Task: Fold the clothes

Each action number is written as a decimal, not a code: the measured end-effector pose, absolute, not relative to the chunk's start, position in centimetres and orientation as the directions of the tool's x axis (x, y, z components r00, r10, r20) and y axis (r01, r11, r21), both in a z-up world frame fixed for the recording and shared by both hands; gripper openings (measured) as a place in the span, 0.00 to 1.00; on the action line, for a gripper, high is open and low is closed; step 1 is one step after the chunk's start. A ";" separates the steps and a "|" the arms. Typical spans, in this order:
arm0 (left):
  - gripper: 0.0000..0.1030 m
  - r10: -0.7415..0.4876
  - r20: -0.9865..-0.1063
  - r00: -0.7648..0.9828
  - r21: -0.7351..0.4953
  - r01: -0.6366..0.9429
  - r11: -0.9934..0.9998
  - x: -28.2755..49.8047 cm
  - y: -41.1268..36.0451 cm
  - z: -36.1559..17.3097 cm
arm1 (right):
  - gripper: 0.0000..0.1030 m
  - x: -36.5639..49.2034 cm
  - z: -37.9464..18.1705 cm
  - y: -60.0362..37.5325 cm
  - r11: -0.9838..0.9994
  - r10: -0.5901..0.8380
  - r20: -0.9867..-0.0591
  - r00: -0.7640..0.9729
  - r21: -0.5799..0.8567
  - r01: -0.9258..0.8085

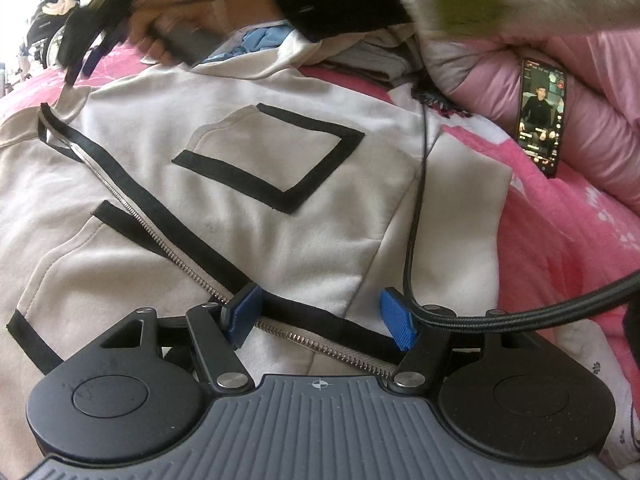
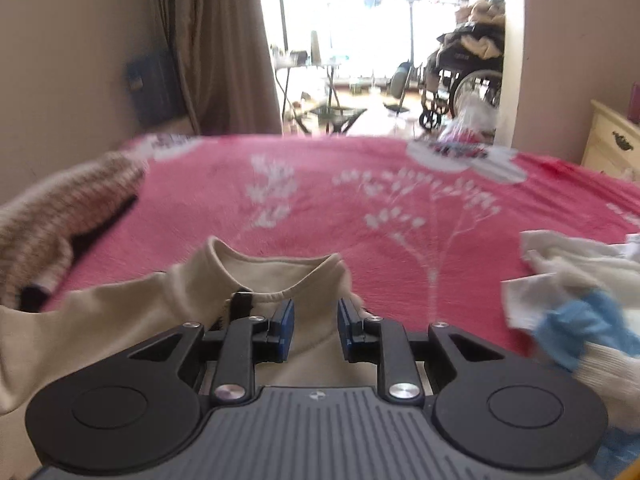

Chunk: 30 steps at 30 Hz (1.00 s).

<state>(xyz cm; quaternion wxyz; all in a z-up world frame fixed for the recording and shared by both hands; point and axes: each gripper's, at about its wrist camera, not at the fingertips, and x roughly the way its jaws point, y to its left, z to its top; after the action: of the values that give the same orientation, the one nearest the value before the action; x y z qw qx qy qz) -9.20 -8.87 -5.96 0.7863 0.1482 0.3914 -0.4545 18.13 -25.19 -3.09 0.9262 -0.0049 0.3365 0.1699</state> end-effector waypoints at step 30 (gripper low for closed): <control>0.64 -0.057 -0.746 0.663 -0.223 -0.168 0.960 -5.4 18.9 -1.0 | 0.39 2.6 -5.3 -24.3 0.890 0.389 -0.783 0.485 0.184 -0.417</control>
<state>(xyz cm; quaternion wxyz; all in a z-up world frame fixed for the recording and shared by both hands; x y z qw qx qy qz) -5.35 18.90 -1.03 0.9016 -0.1375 0.4090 0.0309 2.57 -24.34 -5.33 0.8615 -0.0155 0.4502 0.2341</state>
